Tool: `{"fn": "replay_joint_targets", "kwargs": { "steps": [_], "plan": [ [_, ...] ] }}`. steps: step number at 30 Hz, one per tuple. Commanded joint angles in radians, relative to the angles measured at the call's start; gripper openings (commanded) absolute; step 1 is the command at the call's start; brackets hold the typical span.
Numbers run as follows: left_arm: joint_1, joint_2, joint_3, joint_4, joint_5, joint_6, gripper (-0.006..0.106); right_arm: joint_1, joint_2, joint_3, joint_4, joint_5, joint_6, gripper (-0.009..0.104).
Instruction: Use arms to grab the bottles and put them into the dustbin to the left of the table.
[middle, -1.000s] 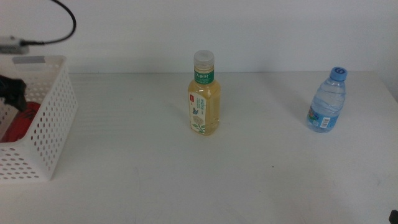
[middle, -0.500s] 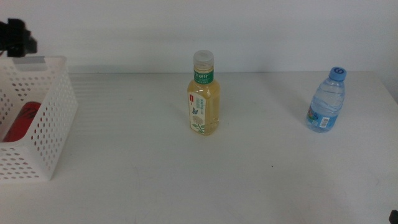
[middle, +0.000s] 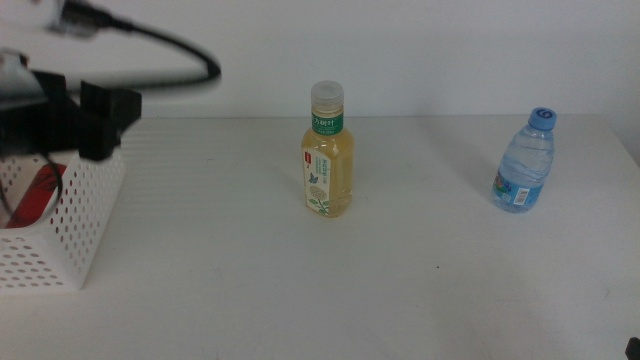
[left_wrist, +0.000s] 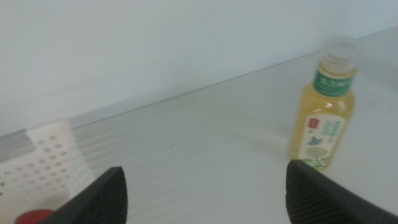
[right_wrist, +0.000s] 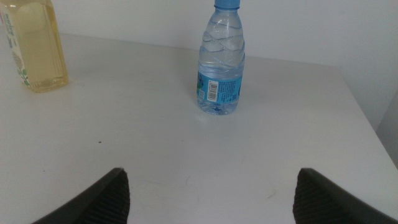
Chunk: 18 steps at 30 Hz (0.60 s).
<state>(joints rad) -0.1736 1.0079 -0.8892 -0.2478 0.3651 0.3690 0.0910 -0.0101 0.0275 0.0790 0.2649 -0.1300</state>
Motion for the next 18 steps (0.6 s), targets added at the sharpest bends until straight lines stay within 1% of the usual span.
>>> {"fn": "replay_joint_targets", "kwargs": {
  "steps": [1, 4, 8, 13, 18],
  "plan": [
    [-0.036, -0.069, 0.041, -0.024, -0.131, -0.002, 0.079, -0.005, -0.027, -0.007, -0.010, -0.073, -0.009, 0.070],
    [-0.054, -0.122, 0.116, -0.024, -0.169, -0.005, 0.079, -0.005, -0.027, -0.007, -0.010, -0.073, -0.009, 0.070],
    [-0.054, -0.188, 0.189, -0.040, -0.169, -0.006, 0.079, -0.005, -0.027, -0.007, -0.010, -0.073, -0.009, 0.070],
    [-0.054, -0.275, 0.260, -0.040, -0.166, -0.006, 0.079, -0.005, -0.027, -0.007, -0.010, -0.073, -0.009, 0.070],
    [-0.054, -0.366, 0.321, -0.077, -0.141, -0.006, 0.079, -0.005, -0.027, -0.007, -0.010, -0.073, -0.009, 0.070]
  ]
}}
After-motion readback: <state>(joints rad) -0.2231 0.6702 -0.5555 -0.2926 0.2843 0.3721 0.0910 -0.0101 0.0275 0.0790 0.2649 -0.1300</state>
